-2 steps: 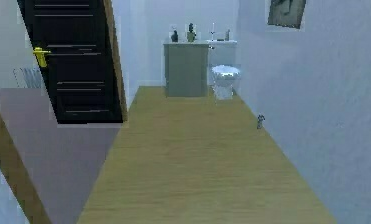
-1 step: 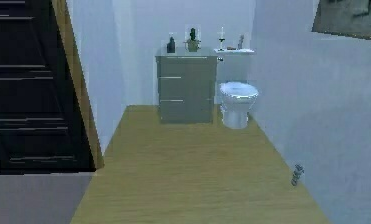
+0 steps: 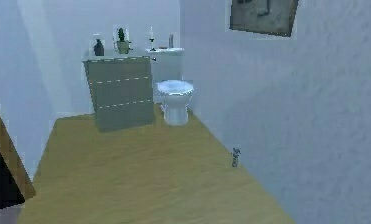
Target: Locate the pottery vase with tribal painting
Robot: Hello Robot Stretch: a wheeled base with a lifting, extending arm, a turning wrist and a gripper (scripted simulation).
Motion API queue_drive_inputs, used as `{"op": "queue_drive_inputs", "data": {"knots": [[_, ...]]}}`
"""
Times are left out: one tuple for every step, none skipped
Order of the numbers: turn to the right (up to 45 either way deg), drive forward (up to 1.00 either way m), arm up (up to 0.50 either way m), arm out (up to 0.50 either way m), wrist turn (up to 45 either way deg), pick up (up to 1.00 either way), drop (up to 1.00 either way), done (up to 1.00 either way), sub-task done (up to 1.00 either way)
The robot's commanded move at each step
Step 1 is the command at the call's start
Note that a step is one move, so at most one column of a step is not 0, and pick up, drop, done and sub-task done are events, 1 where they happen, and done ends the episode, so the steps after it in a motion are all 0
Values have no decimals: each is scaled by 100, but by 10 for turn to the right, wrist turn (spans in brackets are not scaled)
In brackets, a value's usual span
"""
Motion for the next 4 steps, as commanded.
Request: {"op": "queue_drive_inputs", "data": {"knots": [[0, 10, 0, 0, 0, 0, 0, 0, 0], [-450, 0, 0, 0, 0, 0, 0, 0, 0], [-450, 0, 0, 0, 0, 0, 0, 0, 0], [-120, 0, 0, 0, 0, 0, 0, 0, 0]]}}
